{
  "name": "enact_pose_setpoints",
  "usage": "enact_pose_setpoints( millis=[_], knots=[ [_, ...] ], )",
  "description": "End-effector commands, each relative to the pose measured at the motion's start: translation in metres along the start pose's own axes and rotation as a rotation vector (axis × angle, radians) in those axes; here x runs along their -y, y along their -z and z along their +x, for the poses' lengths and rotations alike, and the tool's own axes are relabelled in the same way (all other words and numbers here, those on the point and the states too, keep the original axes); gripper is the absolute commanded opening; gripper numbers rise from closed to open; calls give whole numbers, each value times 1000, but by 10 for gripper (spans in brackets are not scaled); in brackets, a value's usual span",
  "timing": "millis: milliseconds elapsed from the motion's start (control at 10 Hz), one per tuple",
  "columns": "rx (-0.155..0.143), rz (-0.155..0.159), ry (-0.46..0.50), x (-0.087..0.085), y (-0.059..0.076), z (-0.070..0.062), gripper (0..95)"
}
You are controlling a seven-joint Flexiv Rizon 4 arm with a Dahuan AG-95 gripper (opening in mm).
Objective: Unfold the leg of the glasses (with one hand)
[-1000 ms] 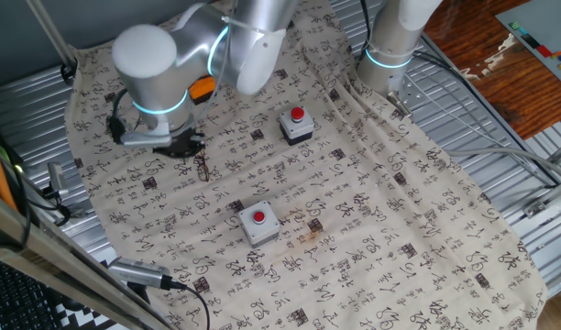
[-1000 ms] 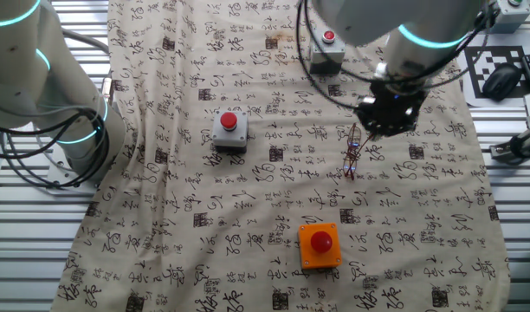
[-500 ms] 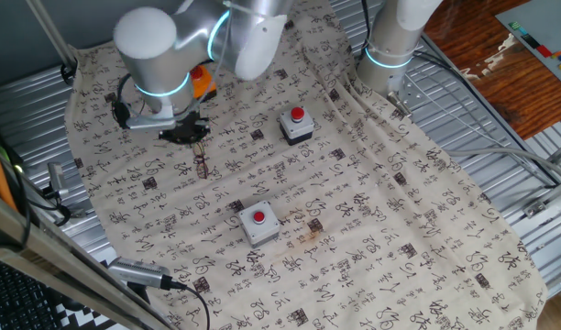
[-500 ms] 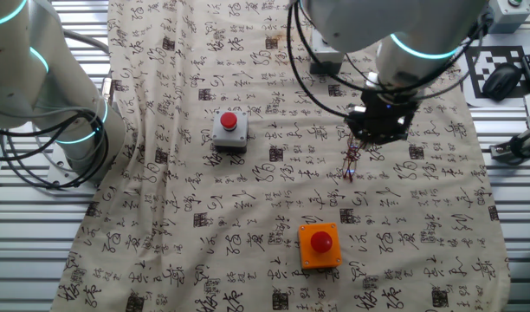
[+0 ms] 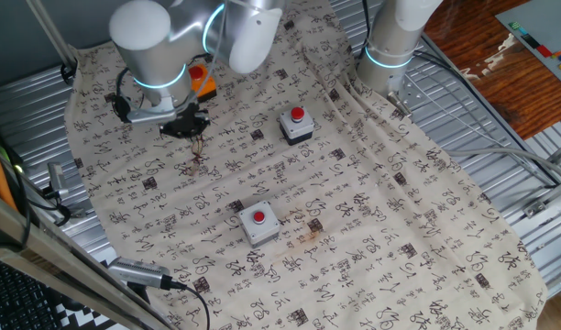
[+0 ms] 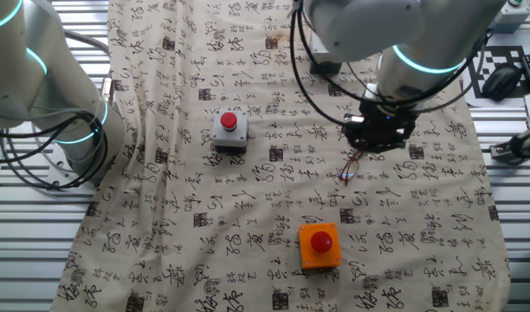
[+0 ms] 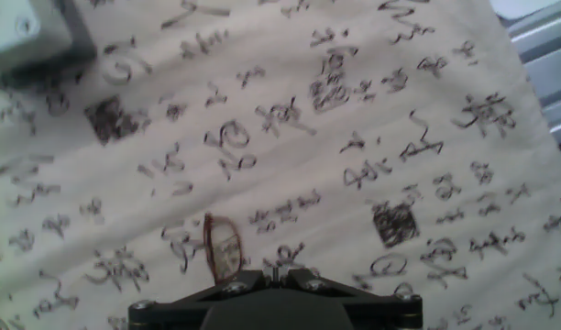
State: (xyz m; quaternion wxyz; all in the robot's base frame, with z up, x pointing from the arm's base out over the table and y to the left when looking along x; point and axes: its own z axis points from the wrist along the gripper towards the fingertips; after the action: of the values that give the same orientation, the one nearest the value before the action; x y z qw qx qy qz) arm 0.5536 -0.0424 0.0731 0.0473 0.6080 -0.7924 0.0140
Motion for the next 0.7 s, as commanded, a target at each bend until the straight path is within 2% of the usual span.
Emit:
enact_pose_setpoints(
  millis=[100, 300, 700],
  knots=[
    [6, -3, -5, 0, 0, -2, 0],
    [21, -5, -3, 0, -1, -2, 0],
    [21, -4, -7, 5, 3, -6, 0]
  ],
)
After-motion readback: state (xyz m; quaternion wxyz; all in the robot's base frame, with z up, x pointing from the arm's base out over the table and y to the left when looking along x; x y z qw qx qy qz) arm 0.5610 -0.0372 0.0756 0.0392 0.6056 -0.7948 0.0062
